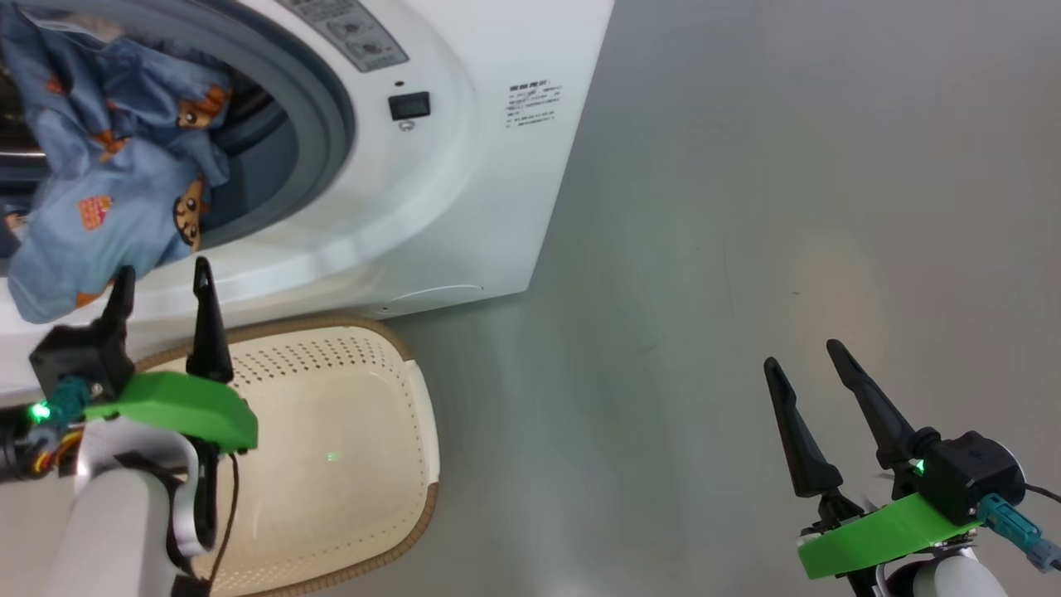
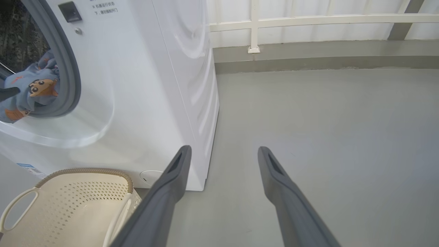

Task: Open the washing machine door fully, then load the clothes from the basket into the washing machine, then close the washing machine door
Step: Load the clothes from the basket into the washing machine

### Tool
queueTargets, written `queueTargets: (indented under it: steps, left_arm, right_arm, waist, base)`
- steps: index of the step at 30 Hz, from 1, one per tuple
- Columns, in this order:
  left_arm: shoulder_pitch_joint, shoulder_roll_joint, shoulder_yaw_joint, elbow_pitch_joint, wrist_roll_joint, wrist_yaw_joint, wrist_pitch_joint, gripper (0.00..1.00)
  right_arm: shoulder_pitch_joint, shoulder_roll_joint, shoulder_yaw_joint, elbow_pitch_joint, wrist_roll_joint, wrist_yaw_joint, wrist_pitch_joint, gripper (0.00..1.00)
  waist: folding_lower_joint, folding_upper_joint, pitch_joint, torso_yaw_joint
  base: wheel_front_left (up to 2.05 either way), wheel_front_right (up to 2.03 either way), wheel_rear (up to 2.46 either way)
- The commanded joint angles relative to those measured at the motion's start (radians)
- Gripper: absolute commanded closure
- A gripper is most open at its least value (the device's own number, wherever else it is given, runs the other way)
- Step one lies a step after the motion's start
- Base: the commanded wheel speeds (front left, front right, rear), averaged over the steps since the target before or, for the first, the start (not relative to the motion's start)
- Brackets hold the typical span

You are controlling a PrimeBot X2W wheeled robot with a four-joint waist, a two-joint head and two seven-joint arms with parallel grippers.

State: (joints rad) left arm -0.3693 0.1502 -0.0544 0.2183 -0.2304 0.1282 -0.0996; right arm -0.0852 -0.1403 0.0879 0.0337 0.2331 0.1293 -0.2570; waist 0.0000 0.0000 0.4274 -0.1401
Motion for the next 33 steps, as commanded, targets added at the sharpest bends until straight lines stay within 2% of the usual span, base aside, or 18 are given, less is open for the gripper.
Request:
queueTargets:
  steps: [1,7,16,22,27,33]
  left_arm:
    - [-0.032,0.040,0.034,-0.003,0.016,0.013,0.014,0.00]
    - [-0.103,0.073,0.037,0.066,0.044,0.045,0.052,0.00]
    - [-0.186,0.075,0.026,0.151,0.057,0.078,0.092,0.00]
    - [-0.255,0.077,0.023,0.235,0.045,0.076,0.122,0.00]
    - [-0.309,0.085,-0.009,0.356,0.045,0.047,0.225,0.00]
    - [-0.369,0.095,-0.018,0.438,0.044,0.043,0.244,0.00]
  right_arm:
    - [-0.006,-0.004,0.024,-0.021,0.010,0.001,-0.005,0.00]
    - [-0.012,-0.001,0.030,-0.020,0.011,0.001,-0.005,0.00]
    - [-0.010,0.000,0.036,-0.017,0.013,0.001,-0.005,0.00]
    - [-0.009,-0.005,0.045,-0.014,0.014,0.001,-0.005,0.00]
    - [-0.005,-0.010,0.051,-0.011,0.015,0.001,-0.005,0.00]
    - [0.002,-0.015,0.057,-0.010,0.016,0.001,-0.005,0.00]
  waist:
    - [0.0000,0.0000,0.009,-0.009]
    - [0.0000,0.0000,0.017,-0.020]
    - [0.0000,0.0000,0.016,-0.023]
    - [0.0000,0.0000,0.010,-0.026]
    - [0.0000,0.0000,0.002,-0.032]
    - [0.0000,0.0000,-0.005,-0.043]
  base:
    - [0.00,0.00,0.00]
    - [0.00,0.00,0.00]
    - [0.00,0.00,0.00]
    - [0.00,0.00,0.00]
    - [0.00,0.00,0.00]
    - [0.00,0.00,0.00]
